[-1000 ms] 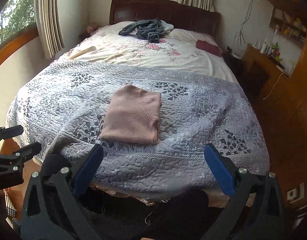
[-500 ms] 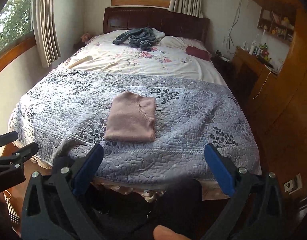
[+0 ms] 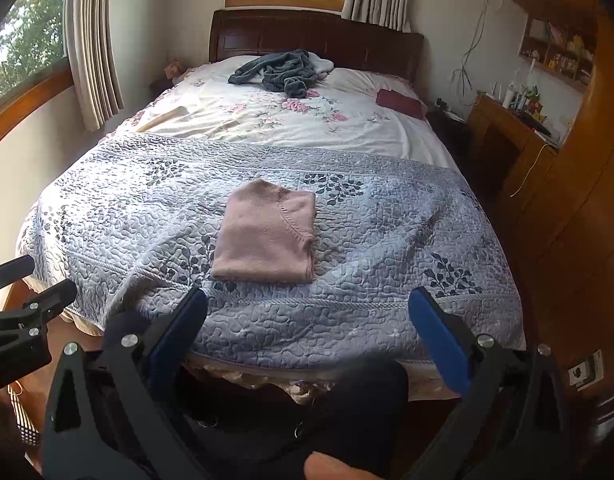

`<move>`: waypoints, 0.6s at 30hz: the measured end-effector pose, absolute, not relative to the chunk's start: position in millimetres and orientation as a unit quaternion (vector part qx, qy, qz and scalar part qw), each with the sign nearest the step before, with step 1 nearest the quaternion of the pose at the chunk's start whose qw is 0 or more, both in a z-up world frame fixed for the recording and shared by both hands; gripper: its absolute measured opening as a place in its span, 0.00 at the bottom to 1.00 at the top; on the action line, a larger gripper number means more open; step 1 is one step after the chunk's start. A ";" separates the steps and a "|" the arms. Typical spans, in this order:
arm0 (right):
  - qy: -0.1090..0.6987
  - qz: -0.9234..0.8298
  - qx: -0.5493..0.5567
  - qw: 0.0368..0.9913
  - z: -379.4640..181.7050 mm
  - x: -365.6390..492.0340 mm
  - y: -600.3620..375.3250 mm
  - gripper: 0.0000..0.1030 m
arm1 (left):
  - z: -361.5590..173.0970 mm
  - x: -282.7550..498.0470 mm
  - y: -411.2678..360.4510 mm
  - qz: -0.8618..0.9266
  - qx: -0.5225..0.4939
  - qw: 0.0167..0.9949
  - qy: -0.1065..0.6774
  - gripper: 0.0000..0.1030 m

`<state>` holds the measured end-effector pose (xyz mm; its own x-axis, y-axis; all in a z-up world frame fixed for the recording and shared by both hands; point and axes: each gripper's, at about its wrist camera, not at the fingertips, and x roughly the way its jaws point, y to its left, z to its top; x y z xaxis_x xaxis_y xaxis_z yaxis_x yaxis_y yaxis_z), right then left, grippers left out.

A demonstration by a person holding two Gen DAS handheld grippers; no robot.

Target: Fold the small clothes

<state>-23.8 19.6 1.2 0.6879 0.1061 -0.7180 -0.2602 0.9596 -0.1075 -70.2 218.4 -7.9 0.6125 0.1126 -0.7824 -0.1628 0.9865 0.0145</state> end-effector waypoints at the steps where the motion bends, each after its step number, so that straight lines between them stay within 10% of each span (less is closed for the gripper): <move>1: 0.384 0.102 -0.100 0.912 0.8 -22.6 19.5 0.97 | -8.3 -69.1 218.7 0.076 -0.030 0.897 0.435 0.74; 18: 0.387 0.118 -0.101 0.909 -3.0 -16.6 23.1 0.97 | -4.1 -67.8 219.9 0.087 -0.029 0.900 0.427 0.74</move>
<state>-16.6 23.1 -3.0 0.6723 0.1355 -0.7278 -0.2921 0.9519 -0.0926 -67.8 219.9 -4.1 0.6199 0.1327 -0.7734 -0.1817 0.9831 0.0230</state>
